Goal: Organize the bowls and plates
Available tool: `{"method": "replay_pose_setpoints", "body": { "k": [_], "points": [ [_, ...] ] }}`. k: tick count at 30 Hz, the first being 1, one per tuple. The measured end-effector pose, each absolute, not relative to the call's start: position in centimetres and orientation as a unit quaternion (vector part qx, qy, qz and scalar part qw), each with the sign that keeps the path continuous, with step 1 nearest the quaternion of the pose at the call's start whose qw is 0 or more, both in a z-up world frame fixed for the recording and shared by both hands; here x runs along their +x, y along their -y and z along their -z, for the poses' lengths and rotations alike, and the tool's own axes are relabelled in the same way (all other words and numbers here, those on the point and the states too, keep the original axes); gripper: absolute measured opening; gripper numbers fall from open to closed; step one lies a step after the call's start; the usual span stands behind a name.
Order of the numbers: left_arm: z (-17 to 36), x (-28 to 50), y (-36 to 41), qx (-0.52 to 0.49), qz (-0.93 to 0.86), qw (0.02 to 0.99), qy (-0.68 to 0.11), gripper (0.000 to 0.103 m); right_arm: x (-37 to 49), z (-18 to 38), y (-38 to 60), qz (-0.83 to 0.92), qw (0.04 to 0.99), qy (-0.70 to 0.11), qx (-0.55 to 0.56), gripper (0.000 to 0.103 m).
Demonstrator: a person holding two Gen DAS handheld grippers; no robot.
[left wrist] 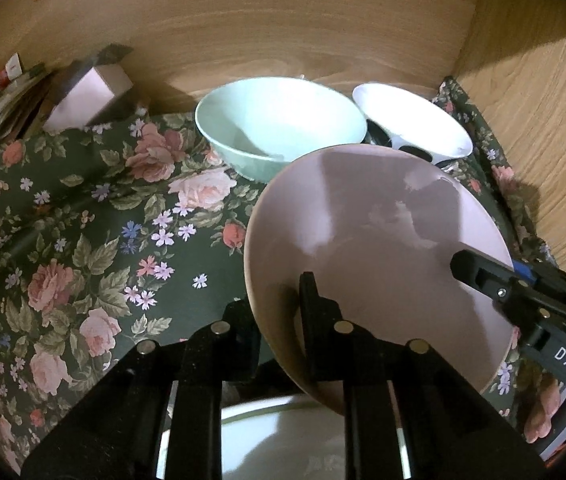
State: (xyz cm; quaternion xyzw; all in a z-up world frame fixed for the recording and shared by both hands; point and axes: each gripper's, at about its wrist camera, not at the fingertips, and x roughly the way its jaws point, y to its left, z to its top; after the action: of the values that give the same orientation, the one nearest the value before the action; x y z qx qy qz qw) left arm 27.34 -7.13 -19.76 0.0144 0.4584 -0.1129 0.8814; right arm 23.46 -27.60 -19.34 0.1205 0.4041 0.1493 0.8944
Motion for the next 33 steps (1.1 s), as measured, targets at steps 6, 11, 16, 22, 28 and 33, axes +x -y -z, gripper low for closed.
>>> {"method": "replay_pose_setpoints", "body": {
  "k": [6, 11, 16, 22, 28, 33],
  "points": [
    [17.6, 26.2, 7.1, 0.012, 0.111, 0.896, -0.429, 0.017, 22.5, 17.7, 27.7, -0.145, 0.905, -0.383, 0.118, 0.026],
    [16.3, 25.1, 6.8, 0.004, 0.11, 0.902, -0.418, 0.017, 21.7, 16.2, 27.2, -0.149, 0.911, -0.367, 0.117, 0.026],
    [15.0, 23.8, 5.9, -0.004, 0.105, 0.907, -0.407, 0.017, 20.8, 15.0, 26.3, -0.157, 0.914, -0.356, 0.113, 0.026],
    [13.6, 22.0, 4.4, -0.006, 0.095, 0.915, -0.393, 0.017, 19.6, 13.7, 24.7, -0.172, 0.917, -0.344, 0.107, 0.026],
    [12.6, 19.8, 2.4, -0.01, 0.08, 0.921, -0.381, 0.017, 18.5, 12.9, 22.8, -0.191, 0.916, -0.338, 0.101, 0.026],
    [12.2, 18.1, 0.6, -0.017, 0.066, 0.923, -0.378, 0.017, 17.7, 12.6, 21.2, -0.206, 0.914, -0.336, 0.096, 0.026]
  ]
}}
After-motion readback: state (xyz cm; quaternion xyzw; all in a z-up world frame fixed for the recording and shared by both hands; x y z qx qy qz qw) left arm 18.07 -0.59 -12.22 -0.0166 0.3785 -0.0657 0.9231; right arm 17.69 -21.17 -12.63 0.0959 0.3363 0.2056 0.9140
